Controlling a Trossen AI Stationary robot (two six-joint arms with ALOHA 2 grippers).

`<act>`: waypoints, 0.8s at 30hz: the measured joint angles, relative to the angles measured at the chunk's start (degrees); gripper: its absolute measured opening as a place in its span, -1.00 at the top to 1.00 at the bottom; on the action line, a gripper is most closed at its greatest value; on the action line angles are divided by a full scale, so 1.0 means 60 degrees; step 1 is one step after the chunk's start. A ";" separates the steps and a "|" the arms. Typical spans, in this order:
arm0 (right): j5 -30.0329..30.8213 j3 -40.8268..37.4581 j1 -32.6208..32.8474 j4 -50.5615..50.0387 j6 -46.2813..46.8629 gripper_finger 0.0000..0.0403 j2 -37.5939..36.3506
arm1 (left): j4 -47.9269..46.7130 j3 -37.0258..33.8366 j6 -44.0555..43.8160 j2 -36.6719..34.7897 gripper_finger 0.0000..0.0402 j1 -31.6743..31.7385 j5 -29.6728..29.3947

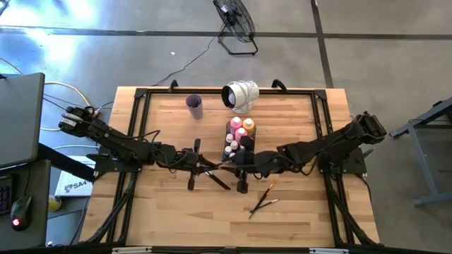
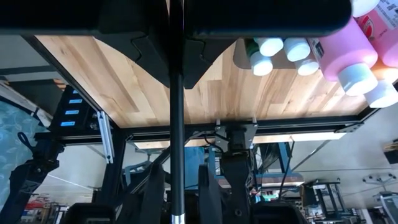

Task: Pick & Place Paint Supplies
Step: Put the silver paint brush into the violet cup

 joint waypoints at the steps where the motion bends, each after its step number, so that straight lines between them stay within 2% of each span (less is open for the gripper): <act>1: -0.0044 0.0000 0.0000 0.0077 -0.0048 0.55 0.0000 | 0.0000 0.0000 0.0000 0.0000 0.96 0.0000 0.0000; 13: -0.0197 -0.0004 0.0019 0.0538 -0.0521 0.57 -0.0287 | -0.0038 0.0000 -0.0004 0.0000 0.96 0.0000 -0.0004; 24: -0.0238 -0.0004 0.0084 0.0202 -0.0440 0.87 -0.0736 | 0.0063 0.0000 0.0030 0.0000 0.96 0.0000 -0.0034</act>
